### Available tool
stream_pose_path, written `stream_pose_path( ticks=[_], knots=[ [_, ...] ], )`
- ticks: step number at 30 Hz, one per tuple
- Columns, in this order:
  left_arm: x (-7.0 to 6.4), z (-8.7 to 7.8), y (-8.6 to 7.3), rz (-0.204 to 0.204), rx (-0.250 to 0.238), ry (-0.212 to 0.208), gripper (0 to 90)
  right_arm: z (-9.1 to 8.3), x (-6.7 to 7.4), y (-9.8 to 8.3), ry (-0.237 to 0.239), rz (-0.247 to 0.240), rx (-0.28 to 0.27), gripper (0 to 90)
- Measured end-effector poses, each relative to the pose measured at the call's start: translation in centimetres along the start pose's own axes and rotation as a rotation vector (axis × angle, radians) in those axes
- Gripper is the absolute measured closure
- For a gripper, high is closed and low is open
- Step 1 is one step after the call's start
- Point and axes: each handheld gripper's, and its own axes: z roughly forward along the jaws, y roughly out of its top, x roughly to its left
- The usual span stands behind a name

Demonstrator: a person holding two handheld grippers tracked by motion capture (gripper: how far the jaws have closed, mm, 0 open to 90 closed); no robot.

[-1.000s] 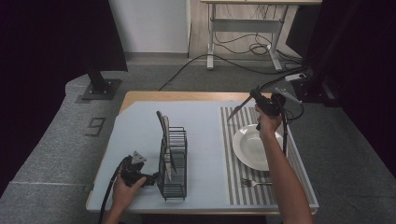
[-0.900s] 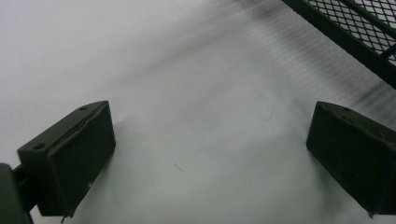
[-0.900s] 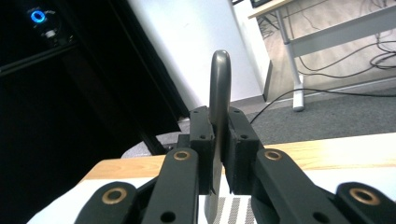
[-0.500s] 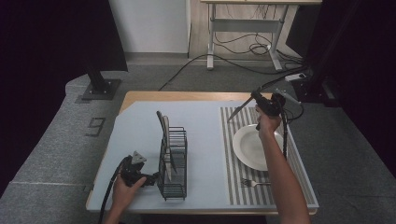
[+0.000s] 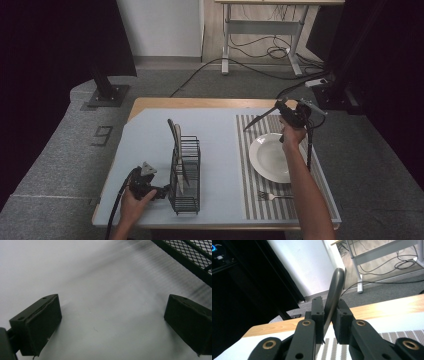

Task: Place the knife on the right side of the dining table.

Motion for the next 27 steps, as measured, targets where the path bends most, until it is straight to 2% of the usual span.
stream_pose_path(
  ticks=[7, 19, 27],
  knots=[
    [0.0, 0.0, 0.0, 0.000, 0.000, 0.001, 0.6, -0.5, -1.0, -0.5, -0.021, 0.008, 0.001, 78.3],
    [0.0, 0.0, 0.0, 0.001, 0.000, 0.001, 0.6, -0.6, -1.5, -0.4, -0.042, -0.001, 0.014, 76.8],
    [0.0, 0.0, 0.0, 0.000, 0.000, 0.001, 0.6, -0.2, -2.3, -0.6, -0.087, -0.001, 0.019, 74.3]
  ],
)
